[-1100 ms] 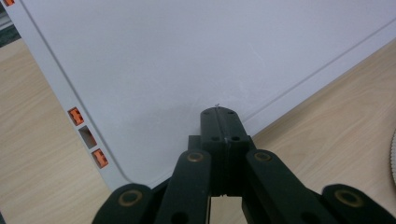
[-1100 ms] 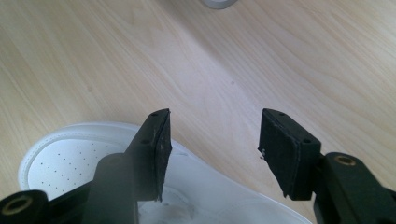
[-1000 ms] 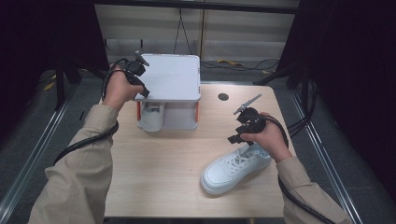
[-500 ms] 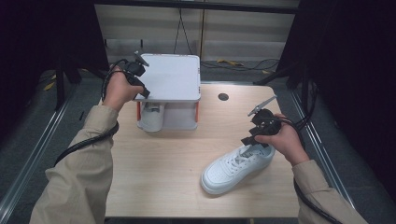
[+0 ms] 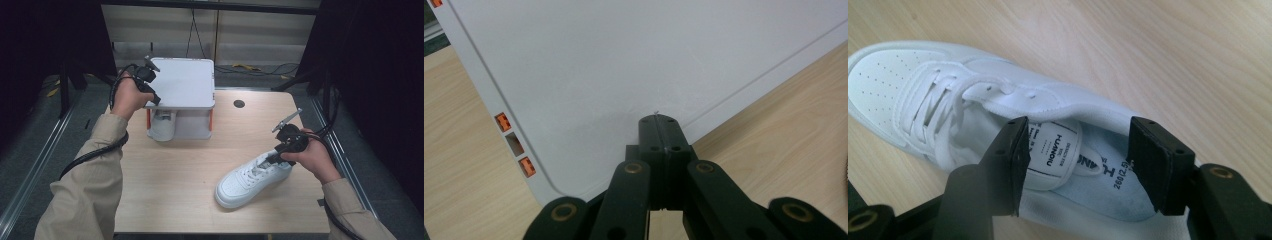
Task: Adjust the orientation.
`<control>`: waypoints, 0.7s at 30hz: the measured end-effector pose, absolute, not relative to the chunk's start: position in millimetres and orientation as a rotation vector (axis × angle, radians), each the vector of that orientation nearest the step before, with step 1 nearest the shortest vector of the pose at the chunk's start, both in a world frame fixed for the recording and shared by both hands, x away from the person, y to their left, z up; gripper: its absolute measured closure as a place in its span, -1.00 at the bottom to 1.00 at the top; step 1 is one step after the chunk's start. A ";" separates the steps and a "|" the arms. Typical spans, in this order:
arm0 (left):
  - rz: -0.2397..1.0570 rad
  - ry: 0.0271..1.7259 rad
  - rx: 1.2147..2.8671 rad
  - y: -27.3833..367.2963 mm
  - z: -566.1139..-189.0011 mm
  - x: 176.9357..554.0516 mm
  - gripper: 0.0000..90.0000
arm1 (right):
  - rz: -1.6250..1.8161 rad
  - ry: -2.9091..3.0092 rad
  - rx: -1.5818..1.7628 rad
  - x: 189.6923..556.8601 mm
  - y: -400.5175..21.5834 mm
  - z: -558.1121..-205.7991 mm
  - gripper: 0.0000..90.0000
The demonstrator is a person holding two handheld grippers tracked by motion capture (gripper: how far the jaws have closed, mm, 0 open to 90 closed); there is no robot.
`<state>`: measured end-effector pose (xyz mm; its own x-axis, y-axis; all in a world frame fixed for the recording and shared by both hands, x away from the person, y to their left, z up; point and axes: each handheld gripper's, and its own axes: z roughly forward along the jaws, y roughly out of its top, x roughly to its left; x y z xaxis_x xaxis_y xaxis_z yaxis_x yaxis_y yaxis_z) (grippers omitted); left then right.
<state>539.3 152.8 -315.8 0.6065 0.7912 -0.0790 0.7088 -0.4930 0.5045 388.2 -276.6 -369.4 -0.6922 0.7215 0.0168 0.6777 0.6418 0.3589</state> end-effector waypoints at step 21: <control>0.233 1.169 2.321 154.8 -317.2 537.0 1.00 | 0.481 2.719 1.136 381.7 -285.7 -360.2 -0.07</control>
